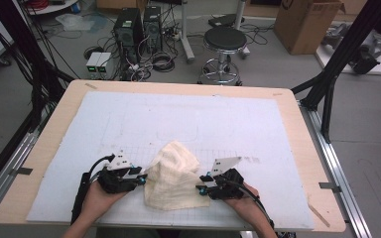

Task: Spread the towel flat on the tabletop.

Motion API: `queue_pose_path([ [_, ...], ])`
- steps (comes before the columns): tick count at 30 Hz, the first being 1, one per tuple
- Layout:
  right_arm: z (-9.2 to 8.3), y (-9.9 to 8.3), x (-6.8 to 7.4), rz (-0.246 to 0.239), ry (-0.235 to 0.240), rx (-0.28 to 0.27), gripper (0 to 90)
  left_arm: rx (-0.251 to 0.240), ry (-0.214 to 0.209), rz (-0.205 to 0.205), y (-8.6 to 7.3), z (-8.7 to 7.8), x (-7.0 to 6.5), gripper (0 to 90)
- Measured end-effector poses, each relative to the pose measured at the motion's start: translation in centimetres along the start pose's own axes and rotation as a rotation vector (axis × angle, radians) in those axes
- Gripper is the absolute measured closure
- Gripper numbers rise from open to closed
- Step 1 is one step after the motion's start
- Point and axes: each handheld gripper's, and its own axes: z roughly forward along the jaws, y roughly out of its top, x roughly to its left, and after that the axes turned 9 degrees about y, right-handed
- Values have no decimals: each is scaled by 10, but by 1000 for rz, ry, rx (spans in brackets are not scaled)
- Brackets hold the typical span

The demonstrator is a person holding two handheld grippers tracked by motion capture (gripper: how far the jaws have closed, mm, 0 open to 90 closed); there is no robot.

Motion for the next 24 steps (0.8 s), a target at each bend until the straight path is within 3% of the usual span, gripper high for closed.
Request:
queue_pose_path([
  [2, 3, -1, 2, 1, 1, 12, 698, 0, 9, 12, 0, 1, -1, 655],
  [5, 3, -1, 4, 1, -2, 19, 793, 2, 10, -2, 0, 1, -2, 669],
  [8, 1, -2, 5, 3, -6, 19, 855, -20, 18, -5, -2, -5, -2, 639],
  [10, -3, -4, 6, 6, 1, 14, 857, -40, -5, -5, -4, -9, -3, 615],
  [13, -11, -7, 8, 13, -13, 3, 858, -30, -22, 10, -9, -13, -4, 595],
  [20, -35, -22, 12, 33, -43, -10, 860, -37, -17, -15, -9, -9, -3, 567],
  [24, -32, -22, 13, 25, -31, -9, 856, -35, -19, -27, -4, -1, -2, 569],
])
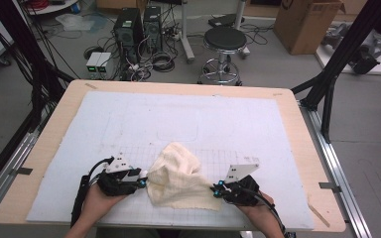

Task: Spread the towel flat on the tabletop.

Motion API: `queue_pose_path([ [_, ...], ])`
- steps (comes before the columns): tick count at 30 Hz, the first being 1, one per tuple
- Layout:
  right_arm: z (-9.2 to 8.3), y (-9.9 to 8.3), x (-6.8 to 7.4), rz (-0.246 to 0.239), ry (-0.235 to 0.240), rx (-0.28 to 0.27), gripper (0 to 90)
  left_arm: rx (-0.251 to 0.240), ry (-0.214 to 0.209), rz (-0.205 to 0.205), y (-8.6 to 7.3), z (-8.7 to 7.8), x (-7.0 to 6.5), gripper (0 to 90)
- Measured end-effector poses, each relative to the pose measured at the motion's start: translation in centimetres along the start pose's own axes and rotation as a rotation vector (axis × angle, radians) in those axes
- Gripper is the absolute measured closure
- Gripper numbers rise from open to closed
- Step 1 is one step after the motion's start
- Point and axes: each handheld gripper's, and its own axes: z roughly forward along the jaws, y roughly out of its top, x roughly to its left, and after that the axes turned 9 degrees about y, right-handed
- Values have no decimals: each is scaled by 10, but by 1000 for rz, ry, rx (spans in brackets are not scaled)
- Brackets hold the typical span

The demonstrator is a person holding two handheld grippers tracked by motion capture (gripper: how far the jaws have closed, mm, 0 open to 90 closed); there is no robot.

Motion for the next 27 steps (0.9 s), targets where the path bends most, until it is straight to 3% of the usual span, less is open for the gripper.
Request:
queue_pose_path([
  [3, 7, 5, 0, -11, 7, 9, 845, 17, 5, 45, 2, 4, -4, 655],
  [5, 10, 7, 0, -15, 8, 10, 839, 18, 3, 59, 2, 1, -6, 759],
  [7, 12, 8, 0, -17, 10, 17, 838, 20, -4, 58, 1, -2, -6, 845],
  [10, 12, 6, -1, -14, 6, 18, 838, 8, -13, 44, -2, -10, -7, 879],
  [16, 11, 5, -2, -5, 12, 11, 838, -34, -22, 8, -13, -36, -9, 888],
  [22, 12, 5, -1, -5, 18, 12, 835, -35, -21, -14, -33, -61, -13, 884],
  [25, 13, 6, 0, -8, 20, 16, 829, -45, -36, -33, -36, -67, -10, 771],
  [26, 14, 6, 0, -13, 21, 17, 825, -61, -37, -42, -34, -67, -8, 663],
  [27, 14, 6, 0, -13, 21, 17, 825, -79, -34, -61, -30, -66, -6, 663],
])
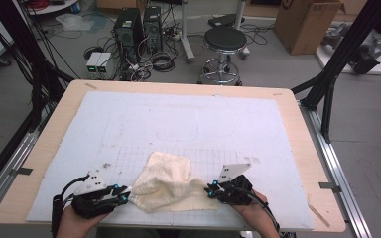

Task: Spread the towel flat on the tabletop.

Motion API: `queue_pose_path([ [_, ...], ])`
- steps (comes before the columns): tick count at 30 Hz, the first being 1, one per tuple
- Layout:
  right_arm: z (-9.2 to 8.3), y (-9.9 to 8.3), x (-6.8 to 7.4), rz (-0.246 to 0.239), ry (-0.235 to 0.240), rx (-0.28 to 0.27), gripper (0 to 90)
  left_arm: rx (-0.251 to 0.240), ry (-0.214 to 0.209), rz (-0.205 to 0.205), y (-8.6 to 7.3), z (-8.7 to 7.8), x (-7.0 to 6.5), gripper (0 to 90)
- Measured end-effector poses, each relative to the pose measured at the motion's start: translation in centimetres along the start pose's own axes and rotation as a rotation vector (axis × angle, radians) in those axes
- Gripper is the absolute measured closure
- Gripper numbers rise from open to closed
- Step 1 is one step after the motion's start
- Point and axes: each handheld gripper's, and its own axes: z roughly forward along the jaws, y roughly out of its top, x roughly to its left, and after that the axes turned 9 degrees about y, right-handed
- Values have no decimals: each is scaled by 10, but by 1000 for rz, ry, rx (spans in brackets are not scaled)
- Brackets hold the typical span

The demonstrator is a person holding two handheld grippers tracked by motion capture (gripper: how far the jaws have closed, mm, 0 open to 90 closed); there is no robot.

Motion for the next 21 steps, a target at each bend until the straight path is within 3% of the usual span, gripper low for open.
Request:
queue_pose_path([
  [3, 0, 0, 0, 2, 1, -2, 811, -27, -4, 2, 16, 9, 6, 630],
  [5, 0, 1, 0, 5, 3, -2, 807, -30, -3, 29, 28, 21, 11, 615],
  [6, 0, 1, 0, 4, 1, -7, 805, -37, -11, 23, 33, 28, 13, 608],
  [9, 0, 1, -1, 4, 1, -12, 792, -66, 29, 30, 48, 49, 19, 603],
  [12, -1, 1, -2, 1, -3, -18, 768, -55, 51, 53, 58, 67, 23, 603],
  [19, -4, 2, -5, 9, 20, -62, 671, 38, 72, 61, 71, 106, 30, 604],
  [21, -4, 2, -6, 13, 25, -78, 630, 86, 82, 66, 71, 115, 31, 604],
])
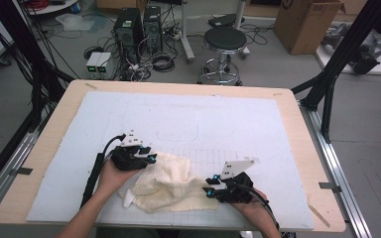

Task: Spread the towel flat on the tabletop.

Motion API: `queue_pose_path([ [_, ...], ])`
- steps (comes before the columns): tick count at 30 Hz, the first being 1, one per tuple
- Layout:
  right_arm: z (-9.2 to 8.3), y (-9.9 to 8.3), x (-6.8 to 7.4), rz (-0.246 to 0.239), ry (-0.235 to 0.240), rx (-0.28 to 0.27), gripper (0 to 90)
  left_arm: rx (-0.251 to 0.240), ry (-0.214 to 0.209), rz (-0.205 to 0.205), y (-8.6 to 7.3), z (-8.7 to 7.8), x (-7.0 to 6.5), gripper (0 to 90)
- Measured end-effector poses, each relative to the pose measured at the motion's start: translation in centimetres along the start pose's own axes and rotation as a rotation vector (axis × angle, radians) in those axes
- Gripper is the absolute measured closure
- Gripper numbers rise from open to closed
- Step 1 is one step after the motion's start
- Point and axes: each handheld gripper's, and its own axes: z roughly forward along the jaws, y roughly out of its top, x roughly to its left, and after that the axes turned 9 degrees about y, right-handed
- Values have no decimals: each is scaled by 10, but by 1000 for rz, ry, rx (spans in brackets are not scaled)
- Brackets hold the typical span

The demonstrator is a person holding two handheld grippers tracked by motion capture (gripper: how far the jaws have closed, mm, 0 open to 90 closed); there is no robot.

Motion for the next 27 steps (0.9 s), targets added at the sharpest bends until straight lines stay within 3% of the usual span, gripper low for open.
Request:
queue_pose_path([
  [3, 3, 1, -5, 12, 9, -7, 598, 54, 7, 19, -2, 10, 0, 618],
  [5, 6, 3, -9, 17, 16, -2, 608, 49, 1, 39, -2, 10, -1, 682],
  [9, 12, 5, -10, 15, 29, 34, 771, 50, 2, 53, -1, 10, -5, 844],
  [13, 10, 6, -6, 2, 44, 27, 819, 54, 31, 34, -1, 6, -1, 864],
  [22, -8, 8, 12, -38, 1, -19, 856, -7, 123, -27, -1, -14, 17, 865],
  [27, -7, 9, 24, -61, 56, -9, 854, -3, 124, -42, -12, -24, 26, 865],
])
